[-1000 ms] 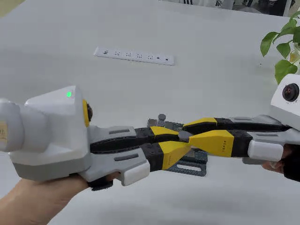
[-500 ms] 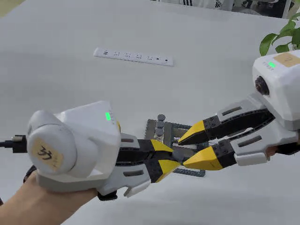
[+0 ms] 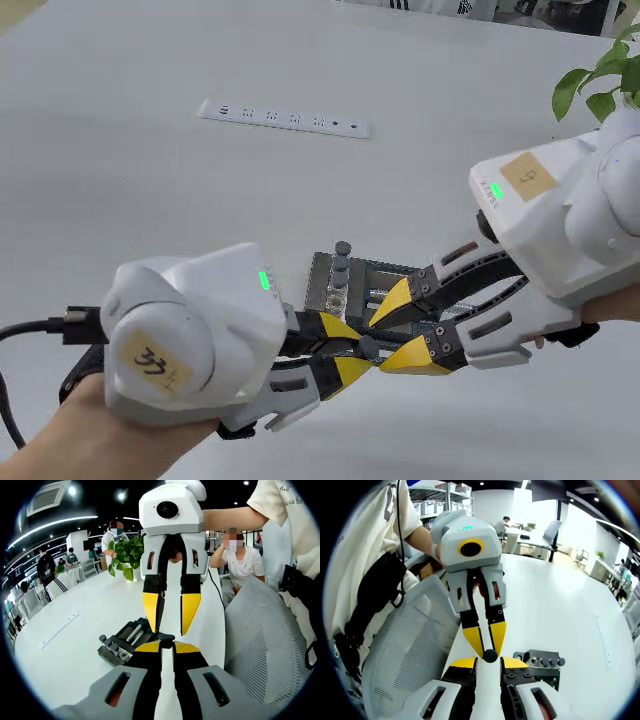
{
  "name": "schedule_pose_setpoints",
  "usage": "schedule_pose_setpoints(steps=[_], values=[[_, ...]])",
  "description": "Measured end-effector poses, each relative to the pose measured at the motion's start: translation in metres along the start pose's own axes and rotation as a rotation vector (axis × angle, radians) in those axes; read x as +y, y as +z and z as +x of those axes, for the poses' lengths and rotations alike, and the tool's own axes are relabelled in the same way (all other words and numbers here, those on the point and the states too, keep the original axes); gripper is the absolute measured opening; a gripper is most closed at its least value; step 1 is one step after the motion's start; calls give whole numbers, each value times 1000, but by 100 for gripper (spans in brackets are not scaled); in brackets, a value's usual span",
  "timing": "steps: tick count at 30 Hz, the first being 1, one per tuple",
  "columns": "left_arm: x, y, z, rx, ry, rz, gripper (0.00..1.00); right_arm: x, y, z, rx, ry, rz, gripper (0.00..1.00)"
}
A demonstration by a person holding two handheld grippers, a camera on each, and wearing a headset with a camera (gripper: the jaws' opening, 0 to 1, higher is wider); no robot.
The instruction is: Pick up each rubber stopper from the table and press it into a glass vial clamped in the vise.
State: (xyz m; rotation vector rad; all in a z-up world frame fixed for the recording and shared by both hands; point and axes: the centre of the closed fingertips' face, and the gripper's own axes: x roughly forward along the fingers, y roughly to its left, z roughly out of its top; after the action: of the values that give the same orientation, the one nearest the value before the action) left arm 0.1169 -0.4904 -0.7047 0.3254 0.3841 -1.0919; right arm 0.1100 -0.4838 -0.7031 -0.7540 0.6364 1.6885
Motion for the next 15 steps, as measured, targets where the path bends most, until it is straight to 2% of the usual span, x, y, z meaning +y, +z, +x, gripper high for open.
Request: schedule_pose_setpoints(steps=[15], values=[[0, -3, 1, 3, -9, -1, 4, 2, -1, 5, 25, 7, -17, 10]])
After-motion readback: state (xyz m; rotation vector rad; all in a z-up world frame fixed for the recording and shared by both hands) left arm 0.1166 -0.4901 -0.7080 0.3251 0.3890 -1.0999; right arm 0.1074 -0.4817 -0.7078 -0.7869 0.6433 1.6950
